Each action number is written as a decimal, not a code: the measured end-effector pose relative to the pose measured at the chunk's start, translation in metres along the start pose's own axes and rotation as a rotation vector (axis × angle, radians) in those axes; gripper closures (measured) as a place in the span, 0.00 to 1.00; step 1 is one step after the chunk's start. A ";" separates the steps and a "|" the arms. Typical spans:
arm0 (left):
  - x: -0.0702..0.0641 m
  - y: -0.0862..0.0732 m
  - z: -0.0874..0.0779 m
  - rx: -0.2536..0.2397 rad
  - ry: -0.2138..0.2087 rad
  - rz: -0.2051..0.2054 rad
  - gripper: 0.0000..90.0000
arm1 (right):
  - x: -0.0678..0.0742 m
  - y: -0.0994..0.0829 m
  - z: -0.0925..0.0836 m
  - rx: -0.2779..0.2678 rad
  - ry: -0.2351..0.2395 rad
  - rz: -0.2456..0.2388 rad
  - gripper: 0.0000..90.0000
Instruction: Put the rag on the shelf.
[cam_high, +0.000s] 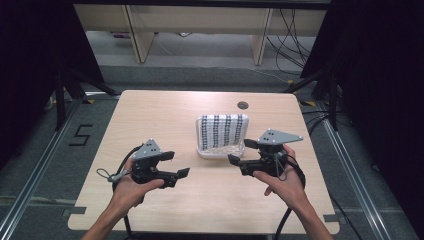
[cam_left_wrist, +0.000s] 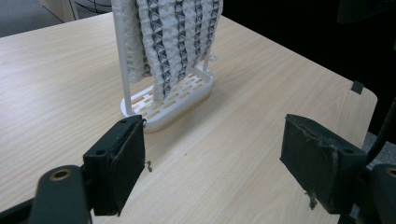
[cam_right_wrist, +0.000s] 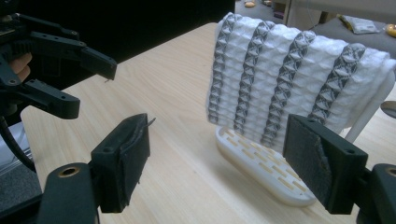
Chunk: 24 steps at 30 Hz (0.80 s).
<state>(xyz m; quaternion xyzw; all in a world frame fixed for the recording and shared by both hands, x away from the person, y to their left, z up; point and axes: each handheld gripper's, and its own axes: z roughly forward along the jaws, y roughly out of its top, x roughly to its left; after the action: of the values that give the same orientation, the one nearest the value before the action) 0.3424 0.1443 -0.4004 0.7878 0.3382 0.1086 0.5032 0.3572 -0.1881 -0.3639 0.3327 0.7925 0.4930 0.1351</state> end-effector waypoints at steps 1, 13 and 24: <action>0.000 0.000 0.000 0.000 0.000 0.000 0.24 | 0.000 0.000 0.000 0.000 0.000 0.000 0.27; -0.012 -0.020 0.006 -0.016 -0.026 0.028 0.23 | 0.000 -0.019 0.002 0.007 -0.007 0.008 0.27; -0.014 -0.041 0.010 0.011 -0.022 0.038 0.19 | 0.000 -0.037 0.008 0.025 0.004 0.015 0.20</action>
<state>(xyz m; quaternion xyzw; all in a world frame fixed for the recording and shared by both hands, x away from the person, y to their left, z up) 0.3197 0.1391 -0.4386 0.7980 0.3181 0.1077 0.5005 0.3470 -0.1938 -0.4001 0.3394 0.7964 0.4847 0.1253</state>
